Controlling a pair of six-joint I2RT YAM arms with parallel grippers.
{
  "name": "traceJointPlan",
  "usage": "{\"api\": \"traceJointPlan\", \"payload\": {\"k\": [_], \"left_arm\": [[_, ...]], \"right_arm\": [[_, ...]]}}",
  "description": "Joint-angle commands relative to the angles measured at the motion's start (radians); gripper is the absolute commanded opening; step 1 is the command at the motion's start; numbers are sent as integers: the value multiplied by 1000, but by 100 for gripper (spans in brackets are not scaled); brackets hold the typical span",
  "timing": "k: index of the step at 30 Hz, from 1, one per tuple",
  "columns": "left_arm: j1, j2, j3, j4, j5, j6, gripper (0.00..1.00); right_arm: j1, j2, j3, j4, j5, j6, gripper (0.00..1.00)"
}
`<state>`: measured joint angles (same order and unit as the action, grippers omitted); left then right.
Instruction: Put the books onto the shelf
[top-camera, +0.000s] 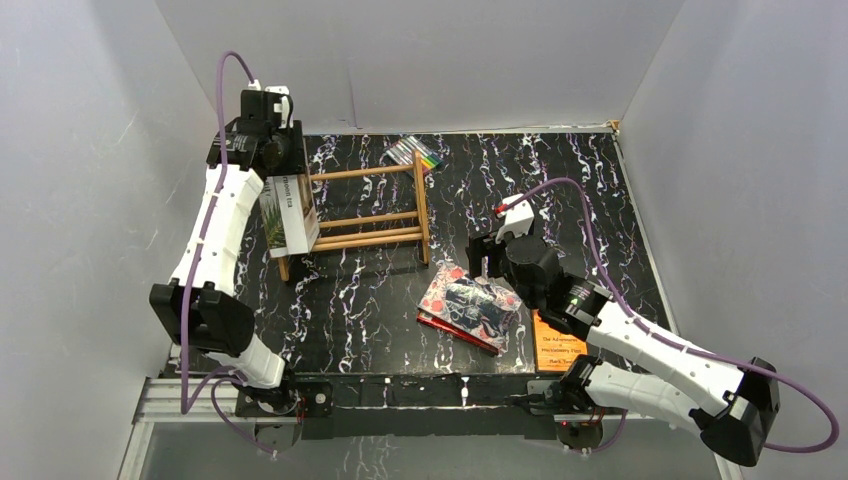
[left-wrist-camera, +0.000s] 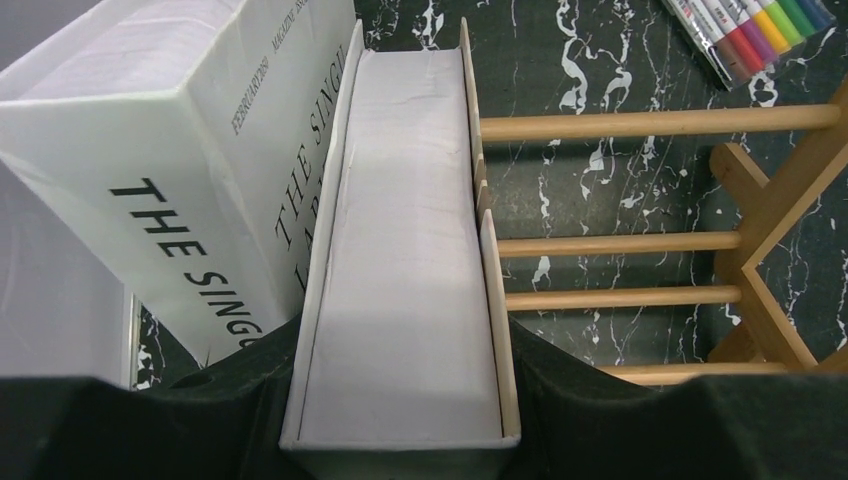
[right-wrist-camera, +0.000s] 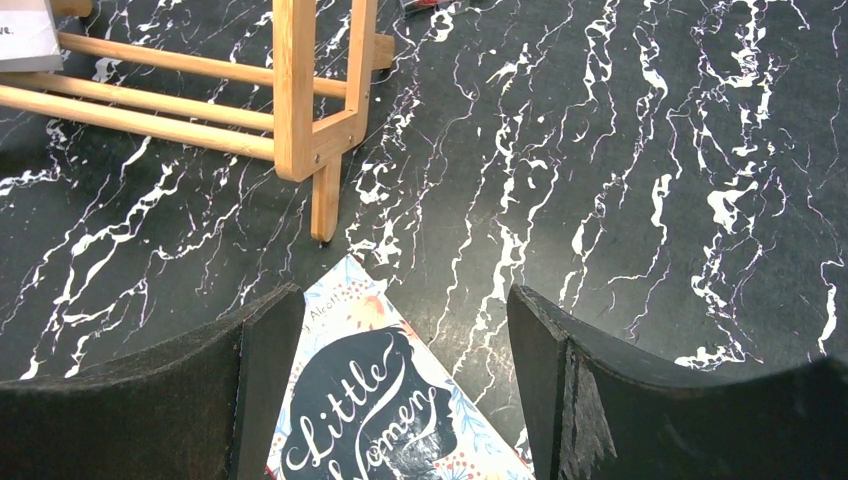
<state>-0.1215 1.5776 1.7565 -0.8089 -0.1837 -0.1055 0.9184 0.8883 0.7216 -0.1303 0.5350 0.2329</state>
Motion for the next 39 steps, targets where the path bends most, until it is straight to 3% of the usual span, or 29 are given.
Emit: {"api": "traceJointPlan", "payload": {"k": [1,7,22,27,32,39], "left_arm": [[2,8,10,-9,-42,0,36],[2,7,5,-19,-52,-4,38],[1,-2,-5,-31,-111,-8,57],[2,2,15,-37,-97,-14,58],[2,-4,61,-48,-16,-39,59],[2,-55,136,-40,126,-99,70]], "right_arm": [[-2,-6,4,36,0,7,83],[-3,-5,12,31,-2,5,83],[-1,4,24,35,-21,12,82],[-1,-4,22,25,-21,18,83],[-2,-3,22,24,-21,20,82],[-2,3,25,28,-20,20,82]]}}
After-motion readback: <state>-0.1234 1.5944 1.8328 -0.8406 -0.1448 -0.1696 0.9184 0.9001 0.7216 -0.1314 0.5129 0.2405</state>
